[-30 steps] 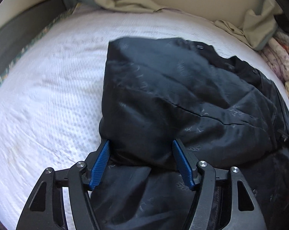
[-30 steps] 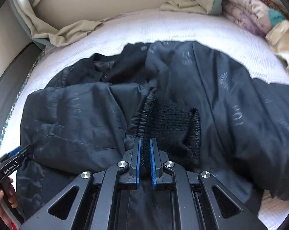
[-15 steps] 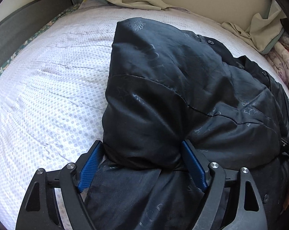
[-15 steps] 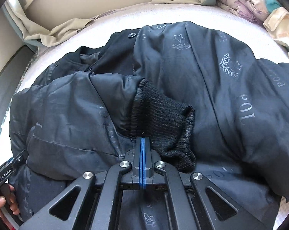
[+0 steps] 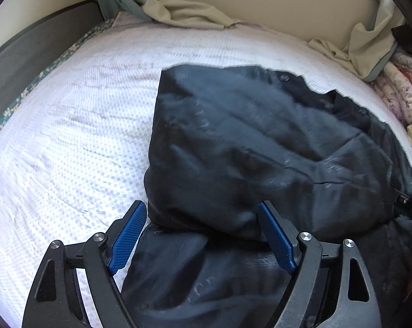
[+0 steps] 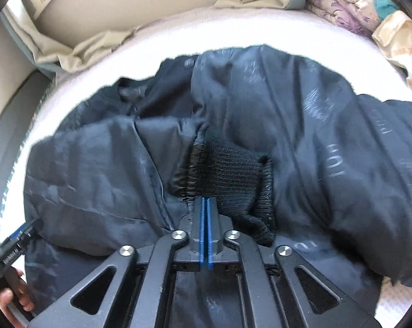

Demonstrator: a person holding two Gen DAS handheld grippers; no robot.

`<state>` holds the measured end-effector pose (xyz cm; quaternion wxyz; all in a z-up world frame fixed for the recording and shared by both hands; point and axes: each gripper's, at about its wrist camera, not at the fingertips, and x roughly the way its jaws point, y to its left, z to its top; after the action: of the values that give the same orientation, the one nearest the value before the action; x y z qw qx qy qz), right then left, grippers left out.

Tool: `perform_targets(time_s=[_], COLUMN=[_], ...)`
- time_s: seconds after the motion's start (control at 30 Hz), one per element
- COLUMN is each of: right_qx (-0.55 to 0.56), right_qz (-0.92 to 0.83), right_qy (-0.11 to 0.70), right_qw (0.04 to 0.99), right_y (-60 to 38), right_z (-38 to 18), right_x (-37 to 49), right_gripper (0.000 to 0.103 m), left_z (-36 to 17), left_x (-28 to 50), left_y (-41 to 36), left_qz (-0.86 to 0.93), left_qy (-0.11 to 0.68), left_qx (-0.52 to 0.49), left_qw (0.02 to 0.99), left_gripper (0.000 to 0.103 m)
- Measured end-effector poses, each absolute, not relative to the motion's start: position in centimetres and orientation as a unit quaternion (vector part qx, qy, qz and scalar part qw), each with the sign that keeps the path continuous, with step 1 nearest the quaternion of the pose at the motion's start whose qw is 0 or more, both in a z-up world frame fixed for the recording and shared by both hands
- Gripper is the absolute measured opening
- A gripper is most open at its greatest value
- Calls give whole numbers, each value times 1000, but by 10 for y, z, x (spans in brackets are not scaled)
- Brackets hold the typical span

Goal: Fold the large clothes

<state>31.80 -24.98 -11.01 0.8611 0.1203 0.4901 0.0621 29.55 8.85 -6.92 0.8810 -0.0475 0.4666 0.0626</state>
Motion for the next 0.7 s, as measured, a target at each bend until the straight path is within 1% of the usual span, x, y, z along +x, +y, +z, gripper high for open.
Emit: perform_targets(time_s=[0.03, 0.1, 0.13, 0.17, 0.33, 0.53, 0.7], right_qx=[124, 128, 127, 122, 120, 130, 146], right_qz=[60, 59, 56, 51, 54, 46, 36], right_qy=[479, 460, 453, 441, 430, 424, 400], right_qw=[867, 877, 881, 888, 893, 895, 904], right_y=[-253, -257, -258, -260, -268, -283, -302], right_z=[-100, -84, -79, -70, -54, -45, -16], right_x=[315, 310, 308, 304, 291, 281, 262], right_gripper=[12, 47, 52, 55, 60, 63, 65], left_z=[-63, -55, -52, -49, -34, -15, 6], left_x=[293, 291, 289, 287, 274, 256, 239], left_y=[88, 89, 91, 89, 82, 64, 59], left_qz=[59, 56, 54, 52, 44, 45, 29], left_qy=[461, 453, 451, 448, 433, 397, 367], left_qx=[-50, -54, -56, -59, -51, -4, -2], left_qw=[884, 888, 889, 891, 899, 917, 930], left_gripper=[86, 86, 86, 86, 88, 95, 101])
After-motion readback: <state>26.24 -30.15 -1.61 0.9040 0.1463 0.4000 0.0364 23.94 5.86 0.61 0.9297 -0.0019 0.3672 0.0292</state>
